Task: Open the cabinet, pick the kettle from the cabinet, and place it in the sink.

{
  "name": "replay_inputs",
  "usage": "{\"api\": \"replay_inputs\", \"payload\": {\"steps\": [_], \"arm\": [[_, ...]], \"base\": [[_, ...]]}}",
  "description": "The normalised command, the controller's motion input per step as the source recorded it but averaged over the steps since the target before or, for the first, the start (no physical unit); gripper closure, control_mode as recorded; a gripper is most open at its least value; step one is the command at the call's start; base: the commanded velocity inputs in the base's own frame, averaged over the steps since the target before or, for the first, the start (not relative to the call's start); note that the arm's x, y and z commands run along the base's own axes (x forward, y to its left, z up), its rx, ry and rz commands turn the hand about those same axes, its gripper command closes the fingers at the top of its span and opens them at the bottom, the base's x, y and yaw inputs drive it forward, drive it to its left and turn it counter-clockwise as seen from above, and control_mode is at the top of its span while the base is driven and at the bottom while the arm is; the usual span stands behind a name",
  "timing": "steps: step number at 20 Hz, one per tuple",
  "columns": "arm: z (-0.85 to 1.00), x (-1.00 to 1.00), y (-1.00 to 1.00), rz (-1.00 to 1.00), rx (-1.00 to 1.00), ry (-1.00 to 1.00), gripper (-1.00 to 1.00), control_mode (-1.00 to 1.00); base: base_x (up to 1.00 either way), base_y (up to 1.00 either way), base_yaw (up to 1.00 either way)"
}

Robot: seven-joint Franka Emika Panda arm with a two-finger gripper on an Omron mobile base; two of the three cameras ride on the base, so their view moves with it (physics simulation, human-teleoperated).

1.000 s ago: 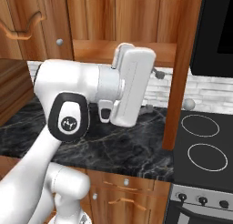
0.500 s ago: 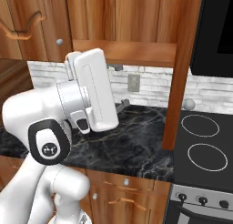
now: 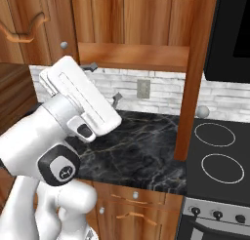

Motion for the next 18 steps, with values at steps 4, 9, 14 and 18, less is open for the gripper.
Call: {"api": "replay_inputs", "payload": {"steps": [4, 9, 14, 18], "arm": [[0.05, -0.13, 0.55, 0.37, -0.28, 0.18, -1.0, -1.0], [0.01, -0.11, 0.64, 0.32, -0.13, 0.14, -1.0, -1.0], [0.05, -0.08, 0.6, 0.3, -0.04, 0.11, -1.0, -1.0], [0.0, -0.11, 0.61, 0.23, -0.04, 0.0, -1.0, -1.0]], "base": [[0.0, 0.0, 0.0], [0.0, 0.0, 0.0], [0.0, 0.0, 0.0], [0.0, 0.0, 0.0]]}}
